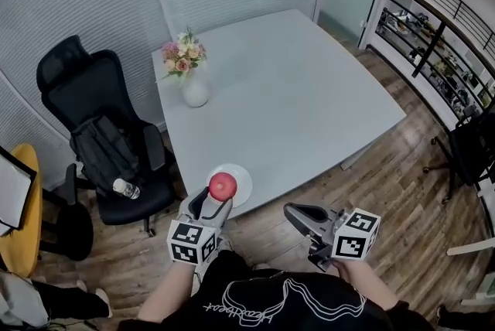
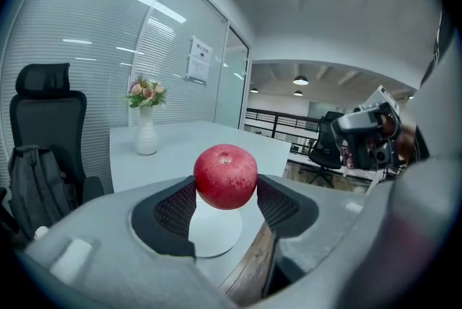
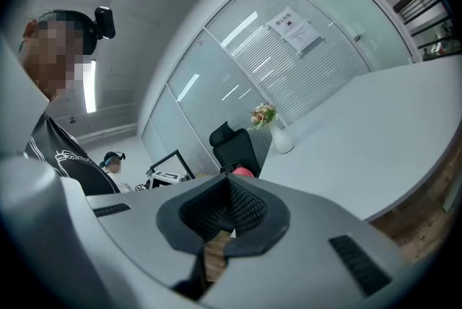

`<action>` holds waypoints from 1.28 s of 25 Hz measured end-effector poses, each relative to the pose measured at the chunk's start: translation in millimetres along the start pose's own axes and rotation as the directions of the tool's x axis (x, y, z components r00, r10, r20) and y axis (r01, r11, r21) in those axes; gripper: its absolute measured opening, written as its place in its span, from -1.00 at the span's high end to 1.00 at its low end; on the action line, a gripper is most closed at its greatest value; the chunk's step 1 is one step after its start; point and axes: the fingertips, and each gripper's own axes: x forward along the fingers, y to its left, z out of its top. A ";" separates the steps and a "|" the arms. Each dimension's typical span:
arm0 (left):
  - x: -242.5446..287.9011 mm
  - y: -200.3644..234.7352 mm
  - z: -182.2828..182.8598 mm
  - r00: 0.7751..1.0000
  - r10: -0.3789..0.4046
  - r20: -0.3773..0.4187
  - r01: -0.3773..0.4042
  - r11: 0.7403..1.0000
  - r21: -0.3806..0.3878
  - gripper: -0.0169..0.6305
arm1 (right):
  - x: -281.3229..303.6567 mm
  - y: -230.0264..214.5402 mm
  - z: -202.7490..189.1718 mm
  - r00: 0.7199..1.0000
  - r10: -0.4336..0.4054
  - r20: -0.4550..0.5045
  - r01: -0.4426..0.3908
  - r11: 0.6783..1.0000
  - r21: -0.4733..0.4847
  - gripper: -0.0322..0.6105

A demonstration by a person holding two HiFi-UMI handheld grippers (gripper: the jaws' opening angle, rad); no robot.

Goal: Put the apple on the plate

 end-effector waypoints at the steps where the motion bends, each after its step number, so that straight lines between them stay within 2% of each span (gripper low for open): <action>1: 6.8 5.0 -4.7 1.000 -0.003 -0.014 0.003 1.000 -0.007 0.12 | 2.7 -3.9 0.5 1.000 -0.007 -0.002 0.007 1.000 0.005 0.87; 10: 57.0 29.1 -37.5 0.992 -0.043 -0.121 0.046 0.999 0.027 0.11 | 28.6 -29.6 4.2 0.999 -0.045 -0.007 0.045 0.998 0.041 0.87; 14: 69.6 34.8 -53.6 0.984 -0.056 -0.172 0.067 0.996 0.061 0.12 | 33.4 -38.6 1.1 0.998 -0.065 -0.012 0.066 0.996 0.054 0.87; 20: 82.4 39.8 -73.7 0.970 -0.075 -0.230 0.094 0.993 0.073 0.11 | 36.6 -43.2 -1.6 0.996 -0.086 -0.020 0.087 0.994 0.072 0.87; 27: 88.9 46.0 -88.8 0.961 -0.079 -0.266 0.101 0.992 0.071 0.11 | 35.6 -49.7 -7.4 0.993 -0.119 -0.014 0.119 0.988 0.098 0.87; 32: 91.2 48.1 -90.7 0.965 -0.075 -0.252 0.092 0.994 0.055 0.11 | 34.4 -51.5 -9.4 0.991 -0.130 -0.012 0.130 0.985 0.113 0.87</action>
